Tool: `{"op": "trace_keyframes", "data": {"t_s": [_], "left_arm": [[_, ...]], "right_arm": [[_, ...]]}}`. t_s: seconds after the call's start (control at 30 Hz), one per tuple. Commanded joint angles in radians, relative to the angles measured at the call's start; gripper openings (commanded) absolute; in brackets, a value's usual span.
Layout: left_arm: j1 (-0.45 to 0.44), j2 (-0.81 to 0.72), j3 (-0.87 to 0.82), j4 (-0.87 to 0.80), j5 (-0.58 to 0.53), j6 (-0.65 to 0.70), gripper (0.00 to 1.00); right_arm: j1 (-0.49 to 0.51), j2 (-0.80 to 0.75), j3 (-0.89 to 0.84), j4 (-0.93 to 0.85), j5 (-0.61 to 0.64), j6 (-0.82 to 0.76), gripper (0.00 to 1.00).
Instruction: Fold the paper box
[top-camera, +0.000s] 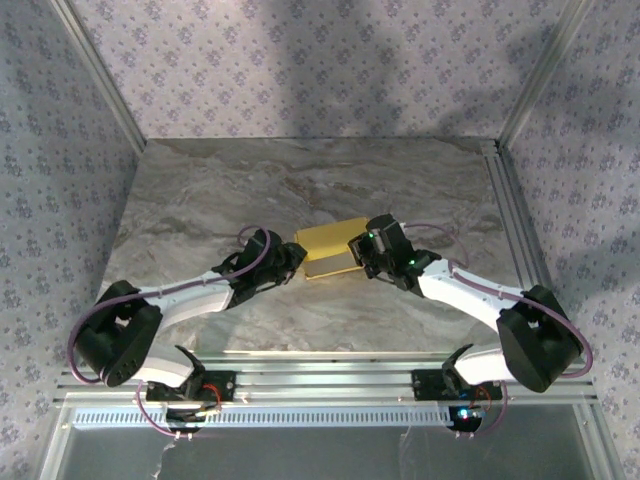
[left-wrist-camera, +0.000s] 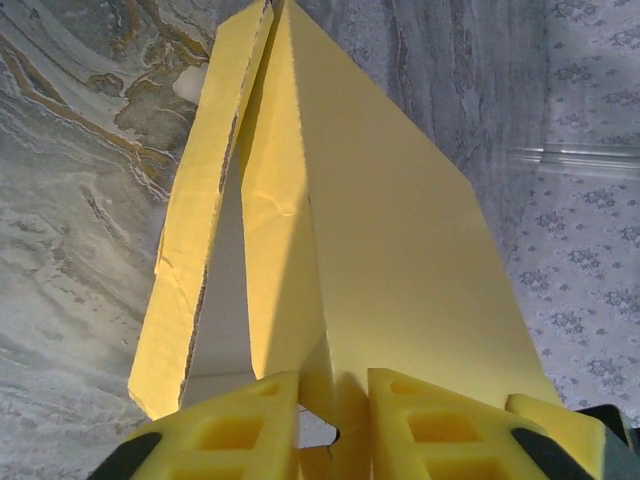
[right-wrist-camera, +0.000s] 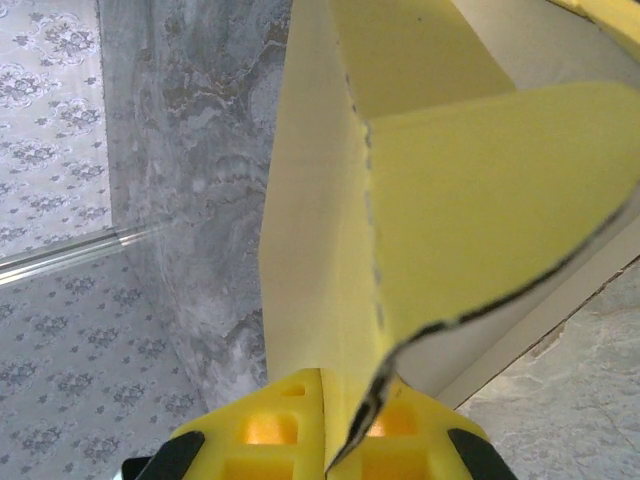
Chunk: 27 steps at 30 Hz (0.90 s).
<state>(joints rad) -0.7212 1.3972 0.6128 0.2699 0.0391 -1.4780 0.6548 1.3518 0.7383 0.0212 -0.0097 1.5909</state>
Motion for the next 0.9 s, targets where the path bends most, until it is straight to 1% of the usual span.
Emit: {"op": "trace_keyframes", "data": {"t_s": [0.0, 0.1, 0.27, 0.43, 0.57, 0.6, 0.63, 0.67, 0.77, 0.87], "left_arm": [[-0.003, 0.018, 0.045, 0.067, -0.013, -0.04, 0.17], [-0.004, 0.023, 0.05, 0.066, -0.012, -0.042, 0.13], [-0.003, 0.026, 0.049, 0.066, -0.01, -0.044, 0.08], [-0.004, 0.019, 0.046, 0.06, -0.013, -0.043, 0.0], [-0.002, 0.006, 0.043, 0.046, -0.013, -0.03, 0.01], [-0.003, 0.001, 0.044, 0.039, -0.009, -0.022, 0.09], [-0.001, -0.008, 0.042, 0.026, -0.004, -0.01, 0.24], [0.002, -0.021, 0.038, 0.01, -0.002, 0.002, 0.34], [0.014, -0.078, 0.024, -0.063, -0.008, 0.052, 0.43], [0.034, -0.139, 0.005, -0.145, -0.018, 0.103, 0.45]], "right_arm": [[0.018, 0.012, -0.017, -0.022, -0.069, 0.004, 0.0], [0.016, 0.011, -0.018, -0.021, -0.072, 0.004, 0.0], [0.016, 0.011, -0.019, -0.02, -0.073, 0.006, 0.0], [0.015, 0.013, -0.023, -0.021, -0.072, 0.008, 0.0], [0.012, 0.015, -0.025, -0.023, -0.072, 0.007, 0.0], [0.01, 0.015, -0.025, -0.027, -0.073, 0.006, 0.0], [0.007, 0.017, -0.027, -0.029, -0.073, 0.006, 0.0], [0.003, 0.017, -0.029, -0.031, -0.073, 0.004, 0.0], [-0.006, 0.014, -0.037, -0.036, -0.076, 0.004, 0.0], [-0.009, 0.009, -0.041, -0.05, -0.069, -0.002, 0.0]]}}
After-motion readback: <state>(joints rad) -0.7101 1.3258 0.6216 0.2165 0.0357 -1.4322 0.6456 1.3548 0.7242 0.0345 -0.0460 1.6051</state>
